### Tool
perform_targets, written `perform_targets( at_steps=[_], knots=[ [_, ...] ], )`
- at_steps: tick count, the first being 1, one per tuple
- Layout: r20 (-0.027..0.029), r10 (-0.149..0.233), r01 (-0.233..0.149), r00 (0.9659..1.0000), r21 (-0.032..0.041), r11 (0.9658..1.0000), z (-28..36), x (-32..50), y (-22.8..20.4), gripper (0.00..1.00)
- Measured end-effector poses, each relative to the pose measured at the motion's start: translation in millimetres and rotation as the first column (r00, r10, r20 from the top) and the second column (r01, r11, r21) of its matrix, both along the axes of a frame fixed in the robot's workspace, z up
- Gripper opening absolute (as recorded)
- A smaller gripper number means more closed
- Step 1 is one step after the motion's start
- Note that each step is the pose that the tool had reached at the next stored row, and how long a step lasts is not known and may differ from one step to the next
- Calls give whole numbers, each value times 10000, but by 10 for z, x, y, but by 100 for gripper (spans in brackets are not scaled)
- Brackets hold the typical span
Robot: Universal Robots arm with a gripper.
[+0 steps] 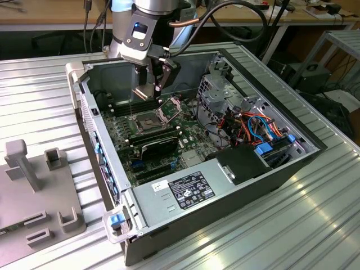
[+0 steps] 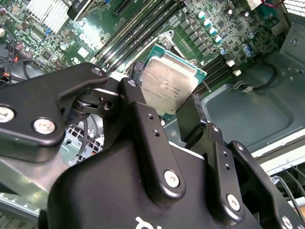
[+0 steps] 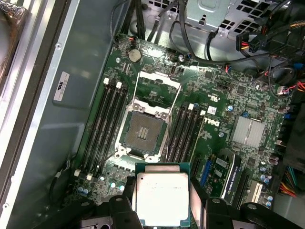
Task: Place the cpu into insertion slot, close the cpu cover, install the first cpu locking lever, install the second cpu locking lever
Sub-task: 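Place the cpu into insertion slot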
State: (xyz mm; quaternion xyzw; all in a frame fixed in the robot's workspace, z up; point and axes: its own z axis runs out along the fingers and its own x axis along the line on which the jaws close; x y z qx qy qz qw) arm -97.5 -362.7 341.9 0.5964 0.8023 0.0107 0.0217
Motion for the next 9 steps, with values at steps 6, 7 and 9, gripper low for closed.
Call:
perform_targets(
  at_steps=[6, 7, 9],
  knots=[
    [-3, -952, 952, 9955, -5, 9955, -9, 1, 1, 54],
    [-3, -1066, 1066, 9943, -5, 9943, -15, 1, 1, 54],
    [-5, -1340, 1340, 9910, -4, 9910, -34, 1, 3, 54]
  ],
)
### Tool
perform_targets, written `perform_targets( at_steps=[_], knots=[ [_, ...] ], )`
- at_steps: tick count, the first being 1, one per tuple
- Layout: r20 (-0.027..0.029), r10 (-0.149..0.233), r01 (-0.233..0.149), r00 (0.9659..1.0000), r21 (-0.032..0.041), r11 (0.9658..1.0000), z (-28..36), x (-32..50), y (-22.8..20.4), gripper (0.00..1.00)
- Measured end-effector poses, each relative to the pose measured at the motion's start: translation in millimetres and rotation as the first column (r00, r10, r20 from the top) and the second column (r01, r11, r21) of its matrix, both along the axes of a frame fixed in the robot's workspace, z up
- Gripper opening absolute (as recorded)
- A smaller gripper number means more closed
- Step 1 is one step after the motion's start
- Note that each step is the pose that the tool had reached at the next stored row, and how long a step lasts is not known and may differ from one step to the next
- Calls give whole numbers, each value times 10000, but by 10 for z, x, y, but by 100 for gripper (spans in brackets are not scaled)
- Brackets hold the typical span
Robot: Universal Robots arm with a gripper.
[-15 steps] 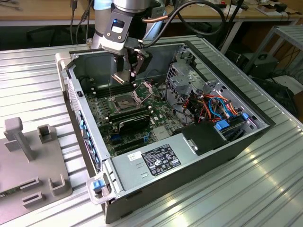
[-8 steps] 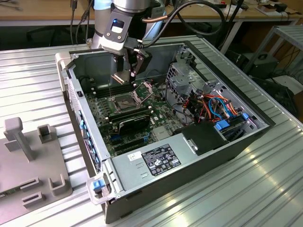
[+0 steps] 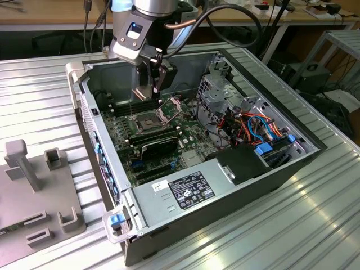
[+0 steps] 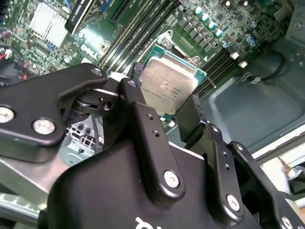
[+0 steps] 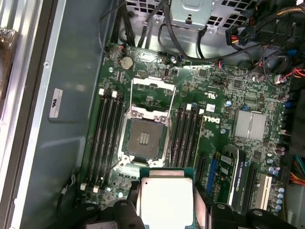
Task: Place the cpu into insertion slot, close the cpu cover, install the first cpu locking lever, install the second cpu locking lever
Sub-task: 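Place the cpu into insertion slot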
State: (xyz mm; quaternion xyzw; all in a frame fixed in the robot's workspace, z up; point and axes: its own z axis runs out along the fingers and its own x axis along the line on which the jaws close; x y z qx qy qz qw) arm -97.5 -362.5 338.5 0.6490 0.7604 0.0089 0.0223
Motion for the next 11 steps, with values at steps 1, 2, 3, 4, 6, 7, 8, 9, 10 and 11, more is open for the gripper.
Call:
perform_targets(
  at_steps=[1, 2, 3, 4, 6, 7, 8, 9, 10, 11],
  knots=[
    [-1, -94, 94, 10000, 0, 10000, -7, 0, 3, 54],
    [-4, -125, 125, 9999, -1, 9999, -10, 0, 3, 54],
    [-5, -125, 125, 9999, -1, 9999, -10, 0, 4, 54],
    [-5, -125, 125, 9999, 0, 9999, -11, 0, 4, 54],
    [-4, -125, 125, 9999, 0, 9999, -11, 0, 5, 54],
    [-3, -129, 129, 9999, 2, 9999, -15, 3, 6, 54],
    [-4, -243, 243, 9997, 1, 9997, -26, 14, 8, 54],
    [-4, -359, 359, 9994, 0, 9994, -37, 20, 8, 54],
    [-5, -472, 472, 9989, 1, 9989, -50, 26, 8, 54],
    [-10, -552, 552, 9985, 2, 9985, -73, 42, 10, 54]
  ],
)
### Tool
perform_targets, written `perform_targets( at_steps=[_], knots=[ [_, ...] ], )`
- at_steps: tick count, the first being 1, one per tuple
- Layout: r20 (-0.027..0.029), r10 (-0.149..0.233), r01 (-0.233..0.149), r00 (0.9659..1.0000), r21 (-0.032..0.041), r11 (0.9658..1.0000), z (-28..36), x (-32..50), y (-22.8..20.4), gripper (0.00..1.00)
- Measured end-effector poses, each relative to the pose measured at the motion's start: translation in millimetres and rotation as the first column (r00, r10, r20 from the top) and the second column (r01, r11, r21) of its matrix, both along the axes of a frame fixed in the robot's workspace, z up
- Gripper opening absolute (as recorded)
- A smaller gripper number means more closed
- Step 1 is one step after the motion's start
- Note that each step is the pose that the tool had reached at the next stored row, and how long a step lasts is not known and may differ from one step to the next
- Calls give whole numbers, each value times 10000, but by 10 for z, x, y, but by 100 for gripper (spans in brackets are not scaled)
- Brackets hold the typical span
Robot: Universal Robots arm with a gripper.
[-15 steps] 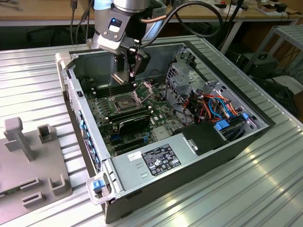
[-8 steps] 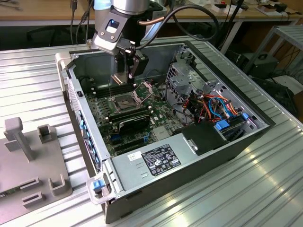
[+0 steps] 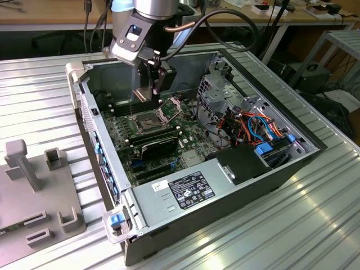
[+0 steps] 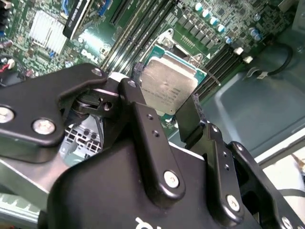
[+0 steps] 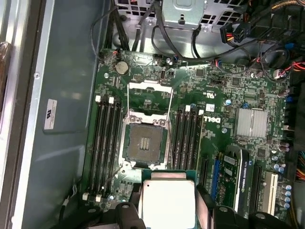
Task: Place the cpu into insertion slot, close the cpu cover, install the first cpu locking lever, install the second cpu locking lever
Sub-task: 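Place the cpu into insertion slot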
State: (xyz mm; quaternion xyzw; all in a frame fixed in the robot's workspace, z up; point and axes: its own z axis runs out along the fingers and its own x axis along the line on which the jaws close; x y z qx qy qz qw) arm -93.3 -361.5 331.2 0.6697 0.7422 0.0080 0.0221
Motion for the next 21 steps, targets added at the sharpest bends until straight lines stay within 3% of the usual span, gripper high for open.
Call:
perform_targets(
  at_steps=[6, 10, 19, 21],
  knots=[
    [-26, -218, 218, 9998, 7, 9998, -113, 63, 20, 54],
    [-28, -648, 648, 9979, 6, 9979, -140, 80, 20, 54],
    [-29, -1636, 1636, 9865, 16, 9865, -279, 92, 29, 54],
    [-30, -1683, 1683, 9857, 20, 9857, -285, 91, 29, 54]
  ],
)
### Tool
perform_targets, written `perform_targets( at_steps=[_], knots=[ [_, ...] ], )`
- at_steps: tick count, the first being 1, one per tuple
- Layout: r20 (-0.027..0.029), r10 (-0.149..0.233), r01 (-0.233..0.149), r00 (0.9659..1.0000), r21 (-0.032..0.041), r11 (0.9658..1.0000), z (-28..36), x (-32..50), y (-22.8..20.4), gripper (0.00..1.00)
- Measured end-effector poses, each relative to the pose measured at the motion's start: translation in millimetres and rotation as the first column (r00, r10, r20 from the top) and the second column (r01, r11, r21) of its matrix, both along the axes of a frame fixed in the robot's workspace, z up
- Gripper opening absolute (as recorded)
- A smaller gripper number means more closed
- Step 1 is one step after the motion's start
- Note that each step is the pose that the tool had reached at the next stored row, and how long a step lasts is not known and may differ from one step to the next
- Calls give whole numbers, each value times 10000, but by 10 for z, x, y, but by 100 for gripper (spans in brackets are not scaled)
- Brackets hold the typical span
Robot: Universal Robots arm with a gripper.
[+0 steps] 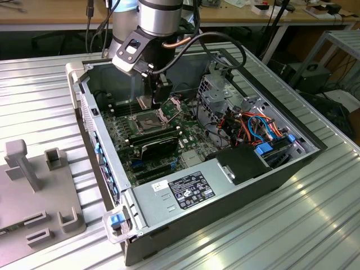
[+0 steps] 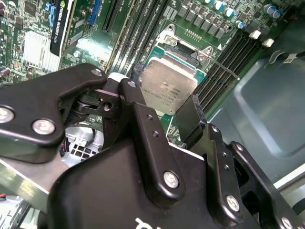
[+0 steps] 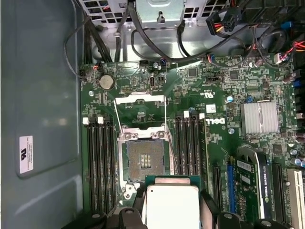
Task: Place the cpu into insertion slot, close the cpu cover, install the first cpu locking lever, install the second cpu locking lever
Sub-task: 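Place the cpu into insertion slot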
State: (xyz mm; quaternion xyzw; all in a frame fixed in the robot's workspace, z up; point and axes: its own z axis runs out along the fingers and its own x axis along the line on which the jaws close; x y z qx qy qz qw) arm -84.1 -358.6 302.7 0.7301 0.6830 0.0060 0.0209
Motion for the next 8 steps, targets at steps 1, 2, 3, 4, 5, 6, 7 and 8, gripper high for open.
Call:
perform_targets(
  at_steps=[1, 2, 3, 4, 5, 6, 7, 8],
  knots=[
    [-1, -3, 3, 10000, 0, 10000, 0, 0, 0, 54],
    [-1, -4, 4, 10000, 0, 10000, 0, 0, 0, 54],
    [1, -19, 19, 10000, 2, 10000, -1, 0, 0, 54],
    [0, -33, 33, 10000, 2, 10000, -1, 0, 0, 54],
    [0, -34, 34, 10000, 2, 10000, -1, 0, 0, 54],
    [0, -36, 36, 10000, 1, 10000, -1, 0, 0, 54],
    [0, -37, 37, 10000, 2, 10000, -1, 0, 0, 54],
    [0, -39, 39, 10000, 2, 10000, -1, 0, 0, 54]
  ],
)
